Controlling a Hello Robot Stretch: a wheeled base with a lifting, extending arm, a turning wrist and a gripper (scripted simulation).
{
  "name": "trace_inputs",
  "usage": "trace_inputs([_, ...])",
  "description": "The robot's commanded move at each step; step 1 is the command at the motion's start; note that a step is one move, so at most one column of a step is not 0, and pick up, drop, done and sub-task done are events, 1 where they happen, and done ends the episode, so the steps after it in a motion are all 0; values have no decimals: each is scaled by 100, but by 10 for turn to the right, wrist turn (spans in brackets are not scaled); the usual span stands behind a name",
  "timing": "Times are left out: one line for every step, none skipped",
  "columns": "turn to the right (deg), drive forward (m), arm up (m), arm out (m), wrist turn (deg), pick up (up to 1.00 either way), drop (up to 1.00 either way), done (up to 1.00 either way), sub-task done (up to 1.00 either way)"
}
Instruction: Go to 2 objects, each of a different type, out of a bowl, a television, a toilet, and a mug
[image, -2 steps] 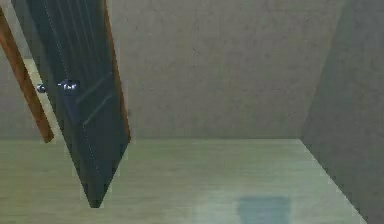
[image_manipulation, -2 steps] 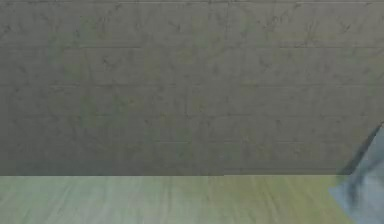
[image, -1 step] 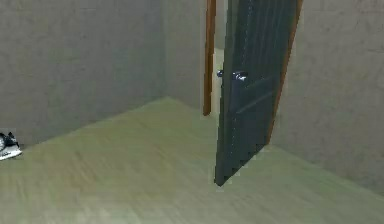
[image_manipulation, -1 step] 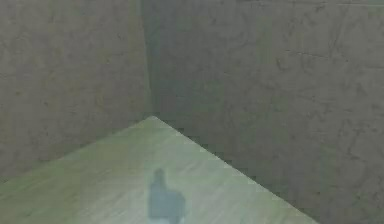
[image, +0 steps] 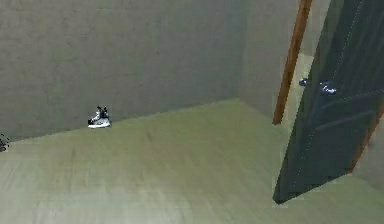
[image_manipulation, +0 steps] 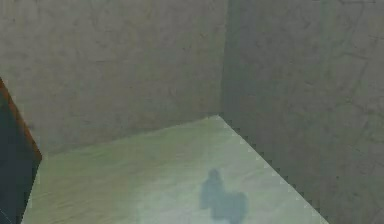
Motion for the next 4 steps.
trace_inputs([0,100,0,0,0,0,0,0,0])
trace_inputs([0,30,0,0,0,0,0,0,0])
trace_inputs([450,0,0,0,0,0,0,0,0])
trace_inputs([0,85,0,0,0,0,0,0,0])
